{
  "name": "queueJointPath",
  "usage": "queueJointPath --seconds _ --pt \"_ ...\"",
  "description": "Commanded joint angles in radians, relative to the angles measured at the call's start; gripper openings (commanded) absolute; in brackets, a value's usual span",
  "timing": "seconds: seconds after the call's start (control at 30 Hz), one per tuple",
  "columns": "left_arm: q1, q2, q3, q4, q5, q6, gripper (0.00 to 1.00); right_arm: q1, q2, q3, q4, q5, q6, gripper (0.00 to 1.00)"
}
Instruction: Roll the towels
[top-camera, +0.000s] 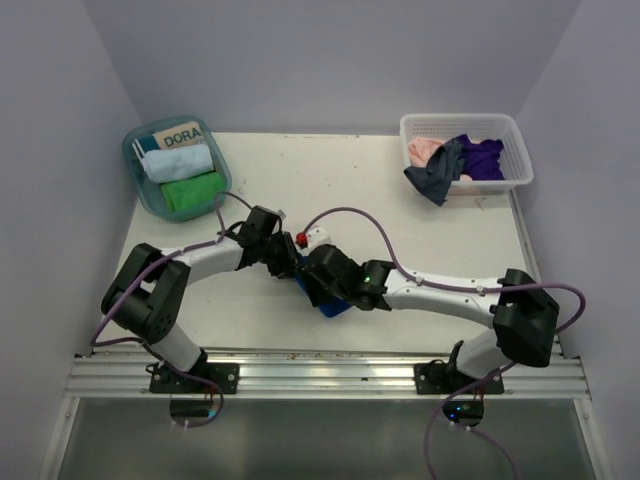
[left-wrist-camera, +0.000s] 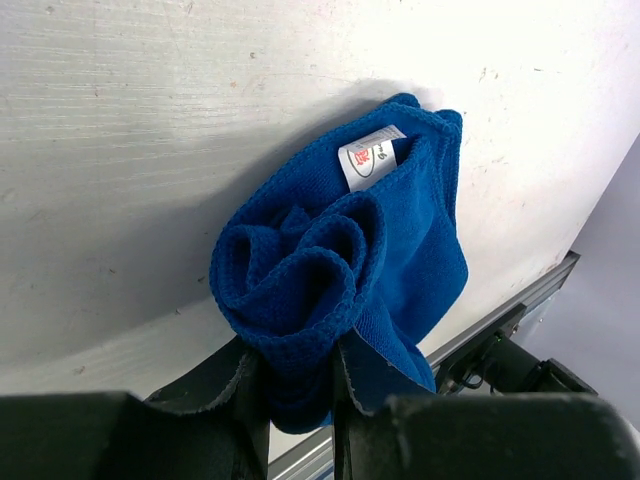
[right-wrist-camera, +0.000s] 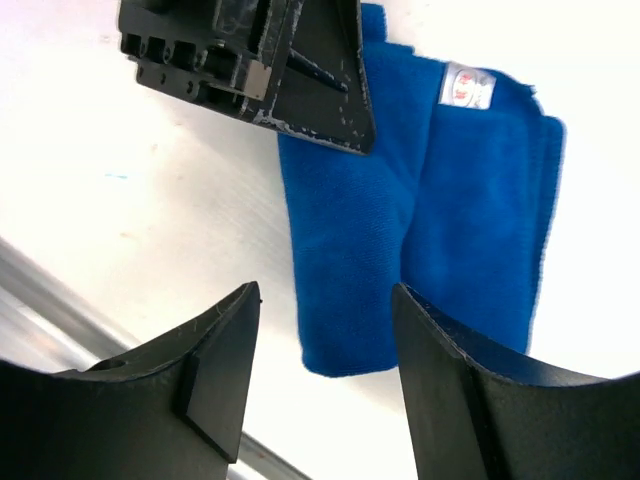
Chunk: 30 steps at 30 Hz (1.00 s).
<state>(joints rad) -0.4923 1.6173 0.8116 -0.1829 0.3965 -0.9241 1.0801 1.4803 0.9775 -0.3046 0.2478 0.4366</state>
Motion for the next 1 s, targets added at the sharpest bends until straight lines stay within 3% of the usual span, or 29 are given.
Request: queueJointPath --seconds 0.0,0.2,0.47,0.6,0.73,0.87,0.97 --pt "-0.005 -0.022 0.0 -0.021 -0.016 -0.01 0.16 0.07 0.069 0.09 -0.128 0.293 -0.082 0.59" --pt "-0.006 -0.025 0.009 -0.036 -0.028 -0.009 0.17 0.159 0.181 0.151 -0.151 0.424 -0.141 0.59" --pt "-0.006 -0.013 0.011 -0.032 -0.03 -0.012 0.18 0.19 0.297 0.168 -0.153 0.476 -0.107 0.56" --pt "-0.006 -0.004 0.017 -0.029 -0.028 -0.012 0.2 0.19 0.347 0.199 -0.16 0.505 -0.09 0.43" --pt "-0.006 0.001 0.021 -0.029 -0.024 -0.013 0.24 0.19 0.376 0.225 -0.171 0.505 -0.067 0.16" --pt "-0.003 -0.013 0.034 -0.047 -0.03 -0.001 0.3 0.187 0.332 0.201 -0.136 0.458 -0.033 0.08" --pt "0.021 -0.04 0.043 -0.07 -0.028 0.016 0.41 0.158 0.284 0.153 -0.079 0.338 0.002 0.03"
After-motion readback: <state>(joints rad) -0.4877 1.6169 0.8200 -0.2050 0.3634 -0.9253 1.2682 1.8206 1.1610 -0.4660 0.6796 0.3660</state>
